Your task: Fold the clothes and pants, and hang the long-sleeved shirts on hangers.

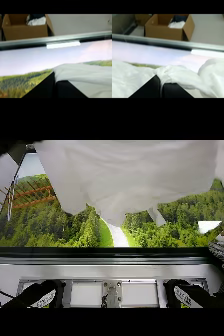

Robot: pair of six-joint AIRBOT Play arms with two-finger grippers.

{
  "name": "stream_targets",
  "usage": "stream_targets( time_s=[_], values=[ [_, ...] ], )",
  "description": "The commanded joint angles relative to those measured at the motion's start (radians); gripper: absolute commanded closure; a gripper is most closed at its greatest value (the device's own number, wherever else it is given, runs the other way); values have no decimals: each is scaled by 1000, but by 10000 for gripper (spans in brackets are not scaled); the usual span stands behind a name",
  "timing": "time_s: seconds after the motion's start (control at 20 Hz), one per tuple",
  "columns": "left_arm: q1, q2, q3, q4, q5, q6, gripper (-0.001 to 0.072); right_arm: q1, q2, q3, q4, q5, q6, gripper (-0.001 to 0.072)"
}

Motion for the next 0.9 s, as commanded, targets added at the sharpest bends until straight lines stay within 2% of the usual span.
stream_targets(
  time_s=[0.0, 0.1, 0.2, 0.25, 0.3, 0.35, 0.4, 0.45, 0.5, 0.55, 0.6, 0.75, 0.85],
  values=[
    [77, -43, -230, -5, -21, -51, 693, 177, 51, -261, -106, 99, 35, 699],
    [104, -101, -338, -5, -62, -57, 693, 323, 49, -462, -105, 49, 79, 698],
    [120, -167, -415, -5, -84, -57, 693, 486, 26, -629, -72, -81, 92, 692],
    [124, -196, -442, -5, -82, -57, 693, 562, 5, -674, -48, -144, 87, 647],
    [129, -222, -456, -3, -84, -57, 693, 634, -22, -682, -34, -177, 58, 401],
    [139, -246, -451, -4, -94, -57, 693, 687, -42, -673, -39, -200, 24, 115],
    [148, -265, -433, -4, -109, -57, 693, 712, -48, -659, -56, -215, 1, 77],
    [159, -280, -407, -5, -128, -57, 692, 713, -42, -642, -102, -219, 2, 131],
    [172, -290, -374, -5, -148, -56, 511, 698, -27, -629, -159, -219, 6, 135],
    [187, -291, -340, -5, -161, -56, 153, 669, 1, -625, -217, -219, 18, 135],
    [196, -289, -307, -7, -177, -57, 78, 627, 30, -625, -259, -211, 36, 135],
    [208, -255, -260, -136, -221, -53, 78, 433, 111, -632, -282, -124, 59, 134],
    [189, -206, -320, -216, -217, -52, 78, 289, 138, -653, -282, -54, 71, 135]
  ],
)
